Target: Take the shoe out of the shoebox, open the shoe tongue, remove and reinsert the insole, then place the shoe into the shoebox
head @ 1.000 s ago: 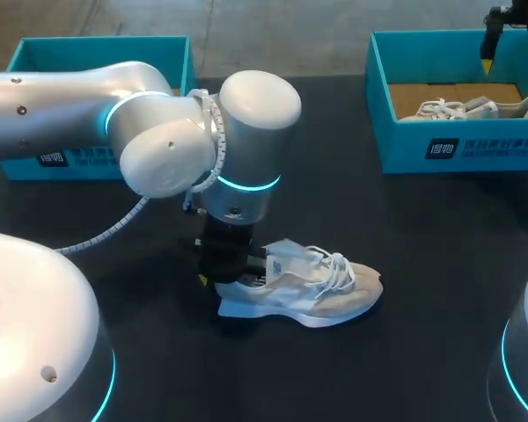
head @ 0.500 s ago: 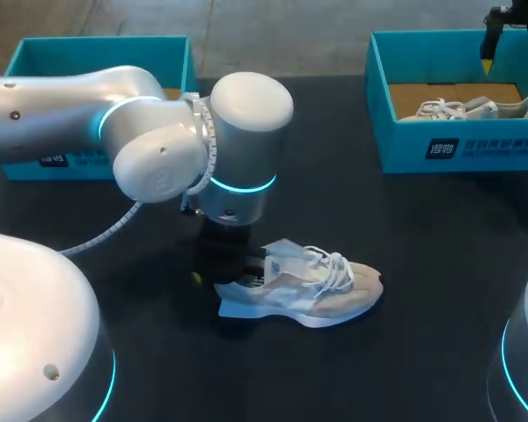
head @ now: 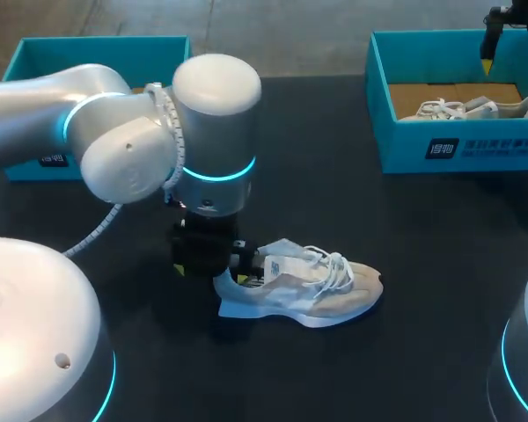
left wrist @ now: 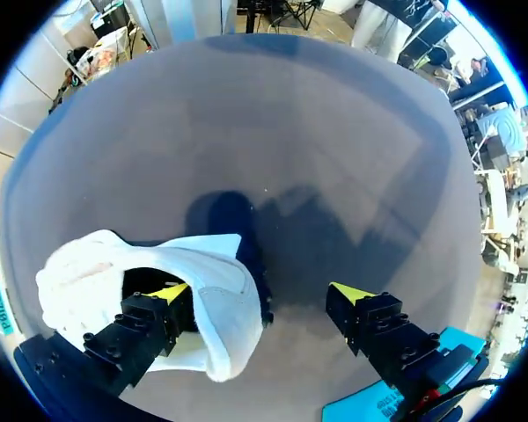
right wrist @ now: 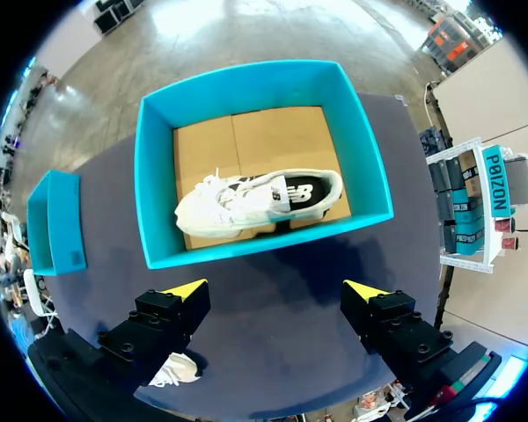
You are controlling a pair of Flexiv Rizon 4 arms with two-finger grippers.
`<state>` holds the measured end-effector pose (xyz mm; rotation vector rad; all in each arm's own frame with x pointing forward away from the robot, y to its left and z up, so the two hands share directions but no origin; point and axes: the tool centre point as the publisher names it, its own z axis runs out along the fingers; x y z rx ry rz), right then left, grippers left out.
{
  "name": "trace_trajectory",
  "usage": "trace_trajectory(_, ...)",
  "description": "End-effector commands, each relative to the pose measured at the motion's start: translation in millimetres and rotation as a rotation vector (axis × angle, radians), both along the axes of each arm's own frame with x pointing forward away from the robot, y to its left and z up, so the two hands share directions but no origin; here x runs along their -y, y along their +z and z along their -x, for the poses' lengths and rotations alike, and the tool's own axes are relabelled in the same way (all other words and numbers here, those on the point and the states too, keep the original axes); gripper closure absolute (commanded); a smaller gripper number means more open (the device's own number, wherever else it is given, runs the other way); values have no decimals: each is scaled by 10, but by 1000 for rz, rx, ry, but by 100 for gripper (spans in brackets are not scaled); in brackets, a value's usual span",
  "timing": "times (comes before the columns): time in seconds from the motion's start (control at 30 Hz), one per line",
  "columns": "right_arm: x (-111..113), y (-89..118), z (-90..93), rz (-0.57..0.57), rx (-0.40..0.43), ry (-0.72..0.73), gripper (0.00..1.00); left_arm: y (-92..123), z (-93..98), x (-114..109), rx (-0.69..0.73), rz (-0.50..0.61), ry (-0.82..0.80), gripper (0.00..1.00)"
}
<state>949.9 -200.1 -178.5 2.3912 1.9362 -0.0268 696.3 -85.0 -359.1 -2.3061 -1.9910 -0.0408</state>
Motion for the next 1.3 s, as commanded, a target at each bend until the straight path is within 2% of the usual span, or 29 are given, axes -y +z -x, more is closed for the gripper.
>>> trace_trajectory(0.03, 5, -3, 11, -1, 3, 1, 0, 277, 127, -206, 7, 96, 3, 0)
trace_trajectory(0.17, 5, -3, 11, -1, 3, 1, 0, 470, 165, -260, -35, 135, 85, 0)
trace_trajectory(0.33, 5, -3, 11, -1, 3, 1, 0, 694, 160, -365, -200, 205, 268, 0)
trace_trajectory(0.57, 5, -3, 11, -1, 3, 1, 0, 869, 209, -496, -349, 310, 431, 0)
trace_trajectory(0.73, 5, -3, 11, -1, 3, 1, 0, 912, 250, -536, -422, 363, 552, 0)
trace_trajectory(0.8, 5, -3, 11, -1, 3, 1, 0, 914, 272, -547, -483, 352, 560, 0)
trace_trajectory(0.83, 5, -3, 11, -1, 3, 1, 0, 914, 284, -549, -488, 310, 526, 0)
trace_trajectory(1.3, 5, -3, 11, -1, 3, 1, 0, 914, 284, -549, -488, 310, 526, 0)
